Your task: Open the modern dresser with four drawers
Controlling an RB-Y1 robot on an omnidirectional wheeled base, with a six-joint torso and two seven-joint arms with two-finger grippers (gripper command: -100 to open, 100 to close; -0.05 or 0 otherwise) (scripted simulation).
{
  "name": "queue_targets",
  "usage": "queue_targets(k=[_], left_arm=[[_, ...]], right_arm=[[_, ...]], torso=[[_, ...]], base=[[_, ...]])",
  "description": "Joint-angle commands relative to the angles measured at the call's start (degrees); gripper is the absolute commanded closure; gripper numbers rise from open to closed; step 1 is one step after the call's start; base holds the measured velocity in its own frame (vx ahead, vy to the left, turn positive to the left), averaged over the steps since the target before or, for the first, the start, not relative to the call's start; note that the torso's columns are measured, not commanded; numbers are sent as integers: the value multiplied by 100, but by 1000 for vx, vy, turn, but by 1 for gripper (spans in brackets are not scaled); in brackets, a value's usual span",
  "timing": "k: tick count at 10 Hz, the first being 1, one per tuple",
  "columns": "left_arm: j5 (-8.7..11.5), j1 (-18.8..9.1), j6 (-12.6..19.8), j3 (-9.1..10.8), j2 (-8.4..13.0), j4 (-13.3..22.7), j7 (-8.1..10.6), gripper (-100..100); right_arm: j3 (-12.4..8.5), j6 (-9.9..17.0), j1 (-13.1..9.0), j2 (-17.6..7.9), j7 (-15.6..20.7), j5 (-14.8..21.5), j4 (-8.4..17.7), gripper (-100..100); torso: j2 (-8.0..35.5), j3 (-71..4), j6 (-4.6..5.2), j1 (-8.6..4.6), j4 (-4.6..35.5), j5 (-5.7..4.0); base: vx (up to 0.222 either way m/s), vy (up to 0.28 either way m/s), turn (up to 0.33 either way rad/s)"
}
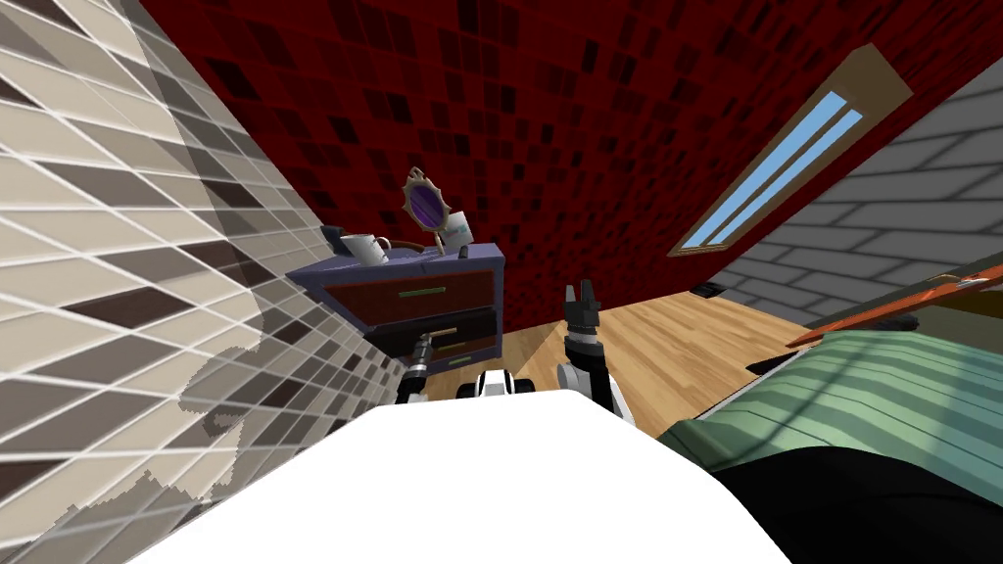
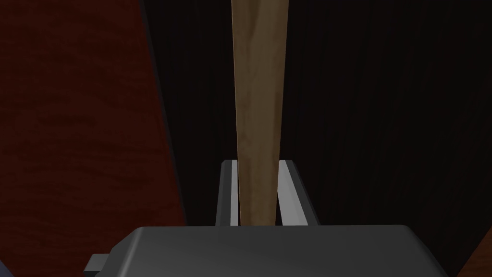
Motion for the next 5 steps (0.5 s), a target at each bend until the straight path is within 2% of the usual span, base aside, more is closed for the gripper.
queue_targets(k=[1,2,3,4,5], left_arm=[[-273,-70,-126,467,154,224,402,100],[-506,-149,-224,654,294,420,589,100],[-506,-149,-224,845,294,420,711,100],[-506,-149,-224,901,294,420,711,100],[-738,-228,-322,1117,435,616,991,100]], right_arm=[[0,0,0,0,0,0,0,0],[0,0,0,0,0,0,0,0],[0,0,0,0,0,0,0,0],[0,0,0,0,0,0,0,0],[-1,0,2,-1,0,0,0,0]], torso=[[4,2,17,-5,-1,8],[-1,1,3,4,-3,7],[7,5,12,-10,-4,9],[7,3,3,-2,6,-2],[8,1,-11,12,13,-10]], base=[[-65,-81,-129],[-84,-121,-172],[-67,-94,-134],[-20,-39,-18],[-43,-74,-226]])
